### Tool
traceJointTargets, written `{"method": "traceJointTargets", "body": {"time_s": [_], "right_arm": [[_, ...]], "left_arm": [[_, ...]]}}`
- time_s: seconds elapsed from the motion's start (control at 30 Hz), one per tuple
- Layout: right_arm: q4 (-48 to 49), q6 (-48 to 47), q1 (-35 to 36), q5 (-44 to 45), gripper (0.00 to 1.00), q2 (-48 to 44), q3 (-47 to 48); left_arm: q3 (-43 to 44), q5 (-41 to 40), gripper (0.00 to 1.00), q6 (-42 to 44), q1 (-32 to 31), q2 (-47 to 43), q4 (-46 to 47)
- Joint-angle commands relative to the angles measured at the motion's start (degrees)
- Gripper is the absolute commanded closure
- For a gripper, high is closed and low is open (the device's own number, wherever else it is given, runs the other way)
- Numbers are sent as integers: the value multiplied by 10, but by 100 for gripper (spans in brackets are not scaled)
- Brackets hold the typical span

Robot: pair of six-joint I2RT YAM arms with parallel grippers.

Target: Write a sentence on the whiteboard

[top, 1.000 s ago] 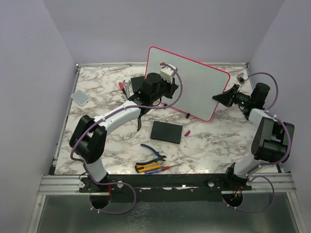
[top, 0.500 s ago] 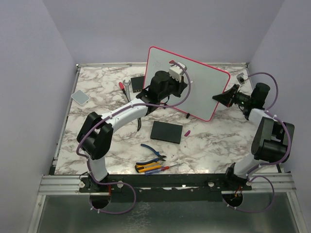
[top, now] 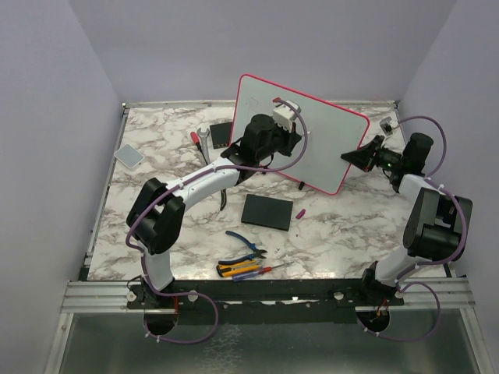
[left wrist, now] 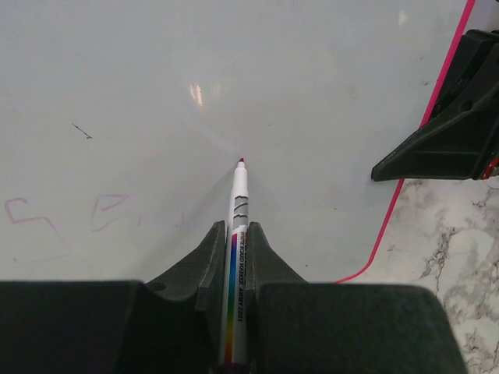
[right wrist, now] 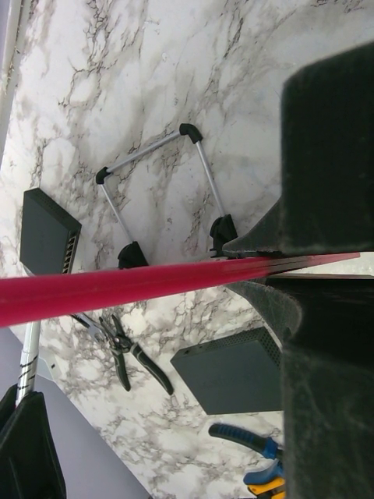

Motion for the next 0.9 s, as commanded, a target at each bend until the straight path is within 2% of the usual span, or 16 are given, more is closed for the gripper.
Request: {"method": "traceJointTargets", "body": {"time_s": [0.0,0.3,0.87], "right_arm": [[-29,-11,2,51,100,19,-9],[-29,-10,3,50,99,18,-9],[-28,-11,2,50,99,18,-9]], "left_arm": [[11,-40,100,-3,0,9,15],[-10,-72,100,-1,1,-5,14],[-31,-72,100,-9,2,-11,11]]}}
